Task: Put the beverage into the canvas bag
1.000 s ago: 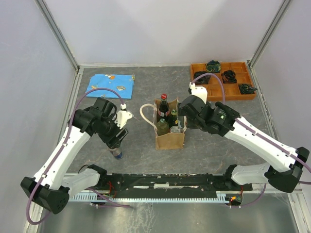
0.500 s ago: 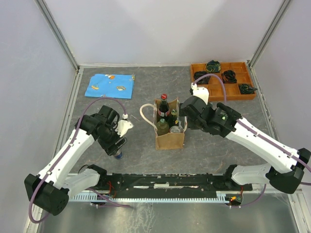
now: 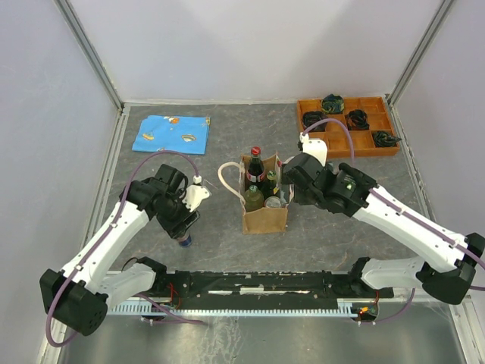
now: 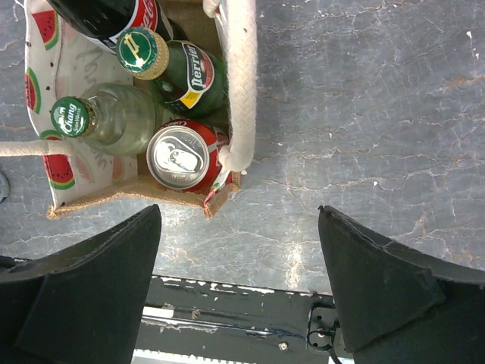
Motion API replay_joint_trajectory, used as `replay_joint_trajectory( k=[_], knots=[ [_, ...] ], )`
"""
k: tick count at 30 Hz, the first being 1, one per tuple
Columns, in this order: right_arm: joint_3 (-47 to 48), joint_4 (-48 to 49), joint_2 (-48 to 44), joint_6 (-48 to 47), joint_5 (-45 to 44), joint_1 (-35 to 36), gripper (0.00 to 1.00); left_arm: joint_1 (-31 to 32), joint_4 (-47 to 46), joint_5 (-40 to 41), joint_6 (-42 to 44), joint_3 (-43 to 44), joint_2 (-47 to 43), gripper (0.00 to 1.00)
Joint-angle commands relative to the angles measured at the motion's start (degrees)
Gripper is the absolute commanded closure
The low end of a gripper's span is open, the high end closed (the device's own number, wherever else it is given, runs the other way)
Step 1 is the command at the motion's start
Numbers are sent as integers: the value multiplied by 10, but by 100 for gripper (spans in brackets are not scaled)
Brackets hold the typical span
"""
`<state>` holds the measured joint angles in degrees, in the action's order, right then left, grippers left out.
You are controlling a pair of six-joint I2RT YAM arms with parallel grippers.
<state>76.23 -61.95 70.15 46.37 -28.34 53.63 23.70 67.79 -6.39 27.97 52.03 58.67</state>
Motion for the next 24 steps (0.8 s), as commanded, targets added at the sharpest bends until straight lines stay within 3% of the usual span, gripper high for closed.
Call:
replay_joint_trajectory(
  k=[1, 3, 5, 10, 24],
  knots=[
    [-7, 4, -22, 13, -14, 0, 8, -2, -30, -6, 2, -12, 6, 37],
    [-11, 4, -27, 16, -15, 1, 8, -2, -30, -6, 3, -18, 4, 42],
    [-16, 6, -30, 18, -16, 1, 8, -2, -30, -6, 3, -20, 4, 52],
    [-23, 9, -35, 20, -17, 1, 8, -2, -25, 1, -9, 11, 6, 95],
    [-26, 5, -49, 20, -24, 0, 9, -3, -111, 50, -110, 329, 88, 97]
  ],
)
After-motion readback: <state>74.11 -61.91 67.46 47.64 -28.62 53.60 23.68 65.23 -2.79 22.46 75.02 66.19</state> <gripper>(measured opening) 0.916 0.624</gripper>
